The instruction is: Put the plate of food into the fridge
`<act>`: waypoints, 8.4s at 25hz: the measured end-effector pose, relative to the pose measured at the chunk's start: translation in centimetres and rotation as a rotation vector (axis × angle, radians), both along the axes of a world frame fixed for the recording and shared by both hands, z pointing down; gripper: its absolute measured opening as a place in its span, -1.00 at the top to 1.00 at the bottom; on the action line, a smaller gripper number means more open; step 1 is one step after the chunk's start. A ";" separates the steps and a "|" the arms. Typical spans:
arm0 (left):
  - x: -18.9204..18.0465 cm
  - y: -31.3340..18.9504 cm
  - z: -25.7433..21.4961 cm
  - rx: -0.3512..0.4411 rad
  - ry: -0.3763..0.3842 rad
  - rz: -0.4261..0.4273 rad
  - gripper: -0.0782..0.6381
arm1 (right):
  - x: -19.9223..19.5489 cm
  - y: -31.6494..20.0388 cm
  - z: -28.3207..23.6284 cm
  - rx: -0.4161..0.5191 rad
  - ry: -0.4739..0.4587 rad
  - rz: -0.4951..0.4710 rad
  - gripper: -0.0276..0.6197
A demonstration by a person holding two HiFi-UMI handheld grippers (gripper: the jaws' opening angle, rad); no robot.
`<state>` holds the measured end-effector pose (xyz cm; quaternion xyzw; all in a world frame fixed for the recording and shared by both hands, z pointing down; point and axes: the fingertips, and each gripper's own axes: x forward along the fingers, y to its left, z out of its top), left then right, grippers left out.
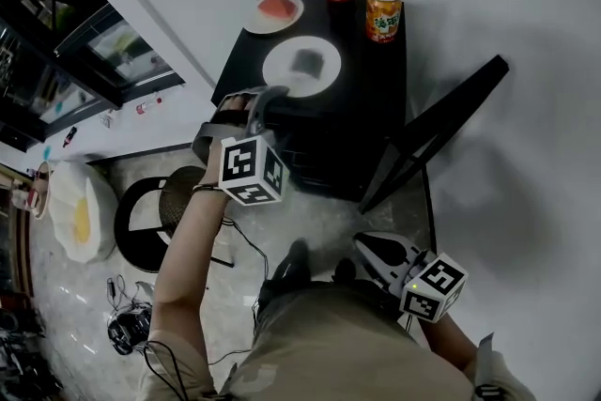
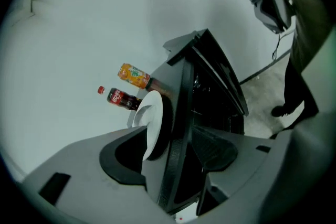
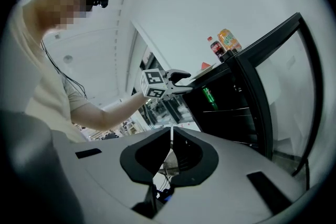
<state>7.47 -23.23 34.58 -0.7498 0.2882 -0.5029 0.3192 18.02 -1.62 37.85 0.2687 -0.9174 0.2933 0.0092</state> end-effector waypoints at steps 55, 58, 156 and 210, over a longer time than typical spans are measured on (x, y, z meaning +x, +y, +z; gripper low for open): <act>-0.9 1.9 -0.3 0.057 0.088 0.130 0.63 | -5.3 -5.2 1.2 -0.161 -0.005 0.080 0.83; -1.1 2.2 -0.3 0.057 0.101 0.128 0.63 | -5.0 -6.5 1.5 -0.252 -0.097 0.116 0.83; -5.4 15.7 8.1 -0.132 0.260 0.189 0.57 | -10.0 -10.6 5.2 -0.563 -0.582 0.311 0.73; -7.9 11.3 20.6 -0.355 0.247 0.249 0.49 | -10.8 -14.5 19.0 -0.695 -0.629 0.647 0.82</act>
